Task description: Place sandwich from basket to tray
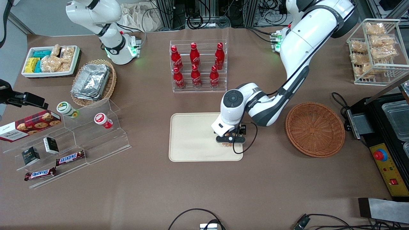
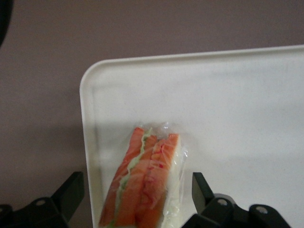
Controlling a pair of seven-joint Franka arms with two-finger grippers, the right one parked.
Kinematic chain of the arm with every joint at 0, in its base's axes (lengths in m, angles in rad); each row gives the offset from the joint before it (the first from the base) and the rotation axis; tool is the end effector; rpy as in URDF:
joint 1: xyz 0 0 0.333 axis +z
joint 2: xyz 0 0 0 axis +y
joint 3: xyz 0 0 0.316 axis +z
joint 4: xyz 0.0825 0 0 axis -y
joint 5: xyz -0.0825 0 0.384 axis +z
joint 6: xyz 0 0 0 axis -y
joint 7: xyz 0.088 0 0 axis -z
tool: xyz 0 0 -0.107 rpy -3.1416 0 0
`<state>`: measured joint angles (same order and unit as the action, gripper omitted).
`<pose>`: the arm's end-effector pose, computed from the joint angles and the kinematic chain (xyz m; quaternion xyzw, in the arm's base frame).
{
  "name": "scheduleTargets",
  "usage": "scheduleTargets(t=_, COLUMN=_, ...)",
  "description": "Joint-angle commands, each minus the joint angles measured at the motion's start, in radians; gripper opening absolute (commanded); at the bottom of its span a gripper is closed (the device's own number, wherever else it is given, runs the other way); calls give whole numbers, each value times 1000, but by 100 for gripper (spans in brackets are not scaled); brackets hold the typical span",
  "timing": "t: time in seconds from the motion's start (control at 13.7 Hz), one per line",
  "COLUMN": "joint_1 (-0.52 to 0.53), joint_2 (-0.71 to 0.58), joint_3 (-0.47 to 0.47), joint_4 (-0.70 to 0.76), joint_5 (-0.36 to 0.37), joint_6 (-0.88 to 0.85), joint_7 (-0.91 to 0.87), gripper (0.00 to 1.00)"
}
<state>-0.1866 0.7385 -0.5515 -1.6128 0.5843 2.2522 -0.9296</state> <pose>0.5573 -0.4142 0.2426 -0.9983 0.0256 -0.0493 0.0171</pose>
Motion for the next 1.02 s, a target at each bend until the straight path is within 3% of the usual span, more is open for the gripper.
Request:
scheduleTargets(t=0.0, joint_1=18, joint_2=-13, joint_3=-7, joint_4=65, joint_5=-6, joint_6=-69, joint_7=-11, gripper=100)
scheduleTargets(t=0.22, joint_1=22, joint_2=-50, joint_3=-5, joint_4=123, joint_5=-61, joint_6=-123, joint_7=-9, gripper=100)
scheduleTargets(t=0.44, joint_1=22, joint_2=-85, joint_3=-5, joint_4=191, joint_5=-67, joint_6=-222, joint_7=-25, gripper=100)
scheduleTargets(t=0.95, joint_1=125, joint_2=-231, joint_3=-4, joint_4=194, joint_5=-130, joint_6=-329, joint_7=-15, gripper=100)
